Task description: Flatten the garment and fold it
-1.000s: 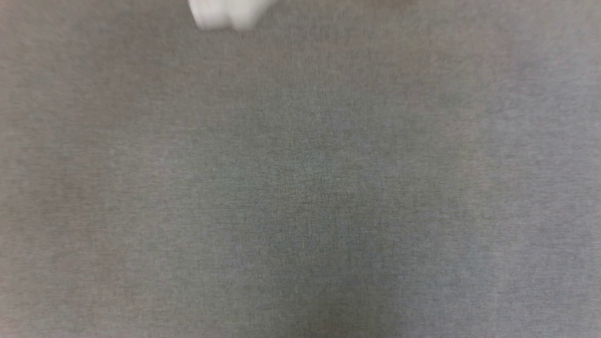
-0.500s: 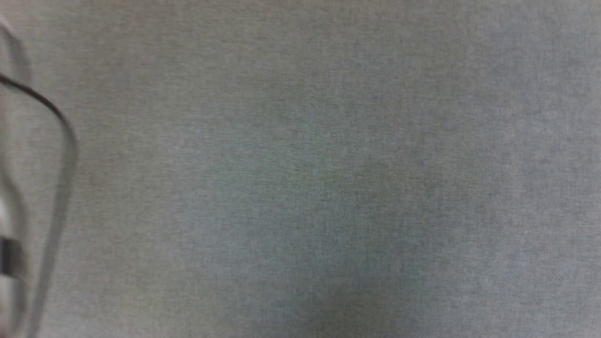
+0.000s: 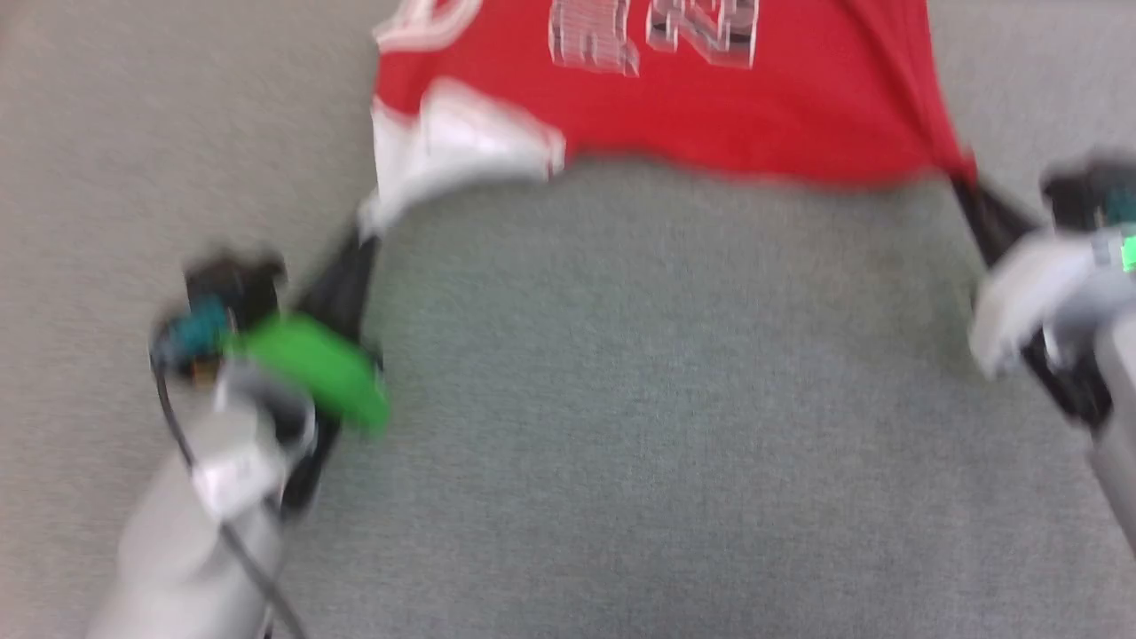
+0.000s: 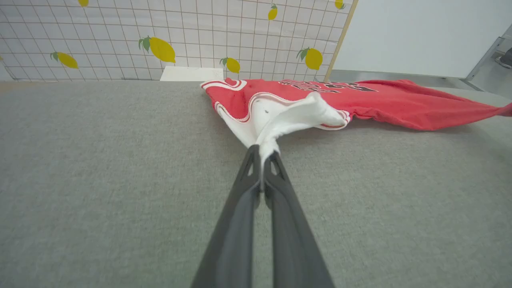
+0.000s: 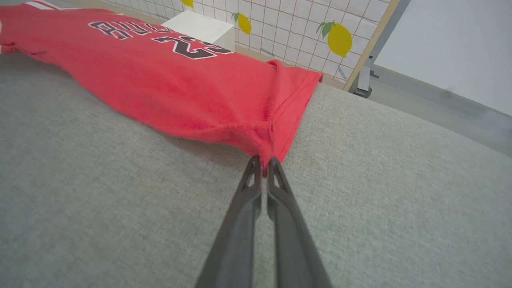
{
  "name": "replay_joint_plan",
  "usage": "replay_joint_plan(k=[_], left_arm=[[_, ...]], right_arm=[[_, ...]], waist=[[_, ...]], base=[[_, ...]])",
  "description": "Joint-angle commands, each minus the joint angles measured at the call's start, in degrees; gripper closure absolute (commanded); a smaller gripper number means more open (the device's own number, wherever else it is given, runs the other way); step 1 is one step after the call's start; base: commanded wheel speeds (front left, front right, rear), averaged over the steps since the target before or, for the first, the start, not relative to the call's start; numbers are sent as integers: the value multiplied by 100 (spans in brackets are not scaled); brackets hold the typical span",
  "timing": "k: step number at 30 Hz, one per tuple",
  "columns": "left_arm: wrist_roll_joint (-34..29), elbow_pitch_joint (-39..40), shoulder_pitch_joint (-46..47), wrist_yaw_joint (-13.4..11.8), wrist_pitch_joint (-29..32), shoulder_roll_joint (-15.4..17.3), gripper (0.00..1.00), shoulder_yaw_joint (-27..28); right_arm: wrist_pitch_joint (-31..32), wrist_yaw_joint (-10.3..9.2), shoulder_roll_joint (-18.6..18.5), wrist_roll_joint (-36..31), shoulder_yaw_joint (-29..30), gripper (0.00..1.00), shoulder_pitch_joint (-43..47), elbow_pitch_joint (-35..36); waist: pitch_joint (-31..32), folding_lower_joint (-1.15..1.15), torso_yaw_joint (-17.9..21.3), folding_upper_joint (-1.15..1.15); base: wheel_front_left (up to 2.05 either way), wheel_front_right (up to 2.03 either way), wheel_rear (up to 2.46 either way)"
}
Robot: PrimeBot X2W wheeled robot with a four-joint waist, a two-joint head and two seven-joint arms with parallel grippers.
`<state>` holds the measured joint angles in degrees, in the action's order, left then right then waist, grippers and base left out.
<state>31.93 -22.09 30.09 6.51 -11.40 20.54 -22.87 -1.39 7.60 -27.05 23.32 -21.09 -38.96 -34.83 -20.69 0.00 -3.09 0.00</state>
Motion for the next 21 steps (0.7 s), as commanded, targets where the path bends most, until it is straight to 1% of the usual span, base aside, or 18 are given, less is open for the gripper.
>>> replay_joint_plan(k=[1,4,9,12,17,21], left_arm=[[119,161,-336,28,114,169,100,-6],[260,584,-1102,-54,395,457,100,-4],[506,1414,-2165,-190,834,913,100,40],[665,1969,-2808,-297,1137,1127,100,7],[929,2676,-3702,-502,1528,1312,100,-83],[1046,3080,-4193,-629,1725,1392,100,-185]], right_arm=[[51,-11,-108,212,-22,100,304,132],[203,-11,-389,510,-97,100,981,429],[610,-11,-722,1004,87,100,1958,890],[1002,-11,-858,1270,225,100,2537,1277],[1703,-11,-961,1576,568,100,3448,1888],[2239,-11,-901,1762,980,100,4164,2437]], waist=[[964,0,-329,0],[1288,0,-356,0],[1665,0,-364,0],[1818,0,-336,0],[1990,0,-282,0],[2018,0,-254,0]], base=[[0,0,0],[0,0,0],[0,0,0],[0,0,0],[0,0,0],[0,0,0]])
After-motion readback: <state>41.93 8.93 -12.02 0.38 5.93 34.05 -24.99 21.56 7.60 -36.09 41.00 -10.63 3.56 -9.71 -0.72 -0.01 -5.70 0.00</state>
